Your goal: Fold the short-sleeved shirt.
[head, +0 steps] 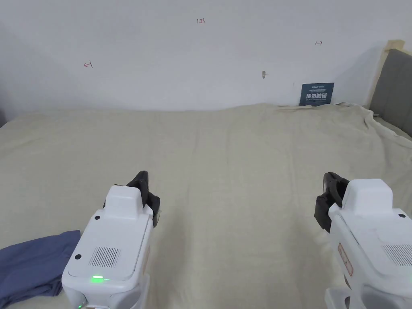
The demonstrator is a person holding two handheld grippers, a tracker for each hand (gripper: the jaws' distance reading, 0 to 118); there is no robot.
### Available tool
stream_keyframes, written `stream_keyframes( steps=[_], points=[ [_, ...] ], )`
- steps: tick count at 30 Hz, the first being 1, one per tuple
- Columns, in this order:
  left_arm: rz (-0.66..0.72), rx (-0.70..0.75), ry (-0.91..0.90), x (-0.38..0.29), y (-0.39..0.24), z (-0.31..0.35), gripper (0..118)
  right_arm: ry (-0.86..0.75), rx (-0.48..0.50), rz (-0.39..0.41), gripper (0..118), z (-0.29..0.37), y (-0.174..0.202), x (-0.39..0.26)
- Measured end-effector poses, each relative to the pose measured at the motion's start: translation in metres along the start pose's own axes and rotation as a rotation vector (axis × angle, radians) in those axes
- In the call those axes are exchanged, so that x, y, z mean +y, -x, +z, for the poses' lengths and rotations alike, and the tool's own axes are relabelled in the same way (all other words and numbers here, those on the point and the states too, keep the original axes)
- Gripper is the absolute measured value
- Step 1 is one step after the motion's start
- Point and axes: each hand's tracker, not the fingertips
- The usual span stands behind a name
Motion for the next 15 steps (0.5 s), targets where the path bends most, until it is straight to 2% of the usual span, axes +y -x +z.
stream_keyframes(
  steps=[9,11,12,13,14,15],
  points=[
    [0.008,0.010,-0.004,-0.0009,0.0024,0.0001,0,-0.001,-0.003,0.004,1,0.0004,0.0014,0.0013],
    [0.023,0.016,-0.011,-0.0010,0.0034,0.0008,7,-0.001,-0.002,0.006,3,0.0005,0.0014,0.0012],
    [0.034,0.025,-0.007,-0.0009,0.0041,0.0005,18,-0.006,-0.004,0.006,9,0.0011,0.0012,0.0010],
    [0.044,0.027,-0.002,-0.0006,0.0053,-0.0002,29,-0.009,-0.010,0.007,21,0.0014,0.0012,0.0009],
    [0.053,0.028,0.003,-0.0012,0.0075,-0.0012,45,-0.010,-0.013,0.008,38,0.0016,0.0010,0.0009],
    [0.058,0.029,0.009,-0.0015,0.0086,-0.0023,69,-0.011,-0.008,0.005,66,0.0014,0.0008,0.0009]
  ],
)
